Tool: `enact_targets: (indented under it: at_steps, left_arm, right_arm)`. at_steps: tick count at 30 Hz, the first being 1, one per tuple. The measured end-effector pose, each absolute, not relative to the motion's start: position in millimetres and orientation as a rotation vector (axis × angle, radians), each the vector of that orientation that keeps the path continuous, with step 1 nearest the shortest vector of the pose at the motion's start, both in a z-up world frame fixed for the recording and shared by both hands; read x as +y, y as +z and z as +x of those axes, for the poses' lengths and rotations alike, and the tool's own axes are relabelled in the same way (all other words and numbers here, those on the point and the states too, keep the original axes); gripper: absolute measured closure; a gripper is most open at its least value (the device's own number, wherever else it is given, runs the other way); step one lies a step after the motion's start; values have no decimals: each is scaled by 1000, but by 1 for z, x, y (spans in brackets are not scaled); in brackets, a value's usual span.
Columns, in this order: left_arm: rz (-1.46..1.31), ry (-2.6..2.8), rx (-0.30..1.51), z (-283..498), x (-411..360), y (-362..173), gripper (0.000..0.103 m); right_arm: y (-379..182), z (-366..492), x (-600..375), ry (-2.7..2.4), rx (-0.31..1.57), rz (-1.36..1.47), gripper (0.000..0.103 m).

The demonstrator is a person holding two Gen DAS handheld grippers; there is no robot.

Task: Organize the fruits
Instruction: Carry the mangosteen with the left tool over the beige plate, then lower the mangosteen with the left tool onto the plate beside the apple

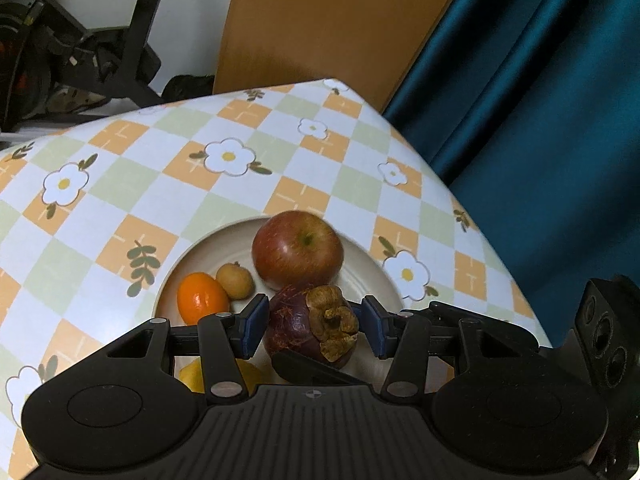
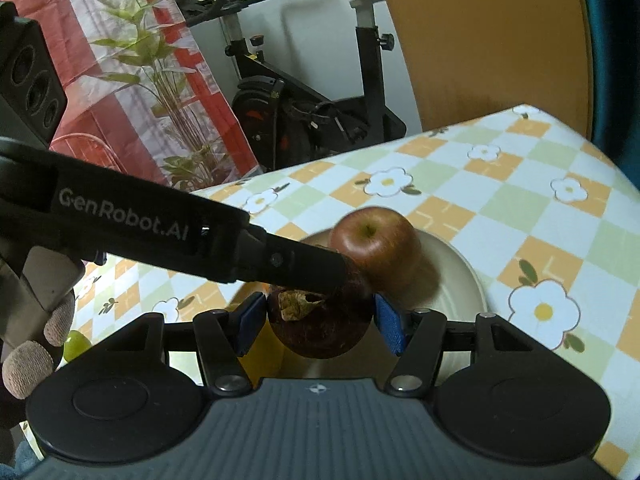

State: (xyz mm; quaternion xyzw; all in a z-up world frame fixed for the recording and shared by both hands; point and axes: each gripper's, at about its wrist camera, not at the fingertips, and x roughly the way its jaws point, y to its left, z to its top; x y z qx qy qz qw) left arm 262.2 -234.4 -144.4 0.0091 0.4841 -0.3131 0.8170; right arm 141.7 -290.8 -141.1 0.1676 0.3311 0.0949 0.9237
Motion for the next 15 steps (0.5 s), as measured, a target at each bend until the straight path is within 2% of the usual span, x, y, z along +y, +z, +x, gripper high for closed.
enact_targets:
  at_steps: [15]
  left_arm:
    - [2, -588, 1031, 280, -228, -157, 51]
  right_arm:
    - [-159, 157, -288, 220, 663, 386, 41]
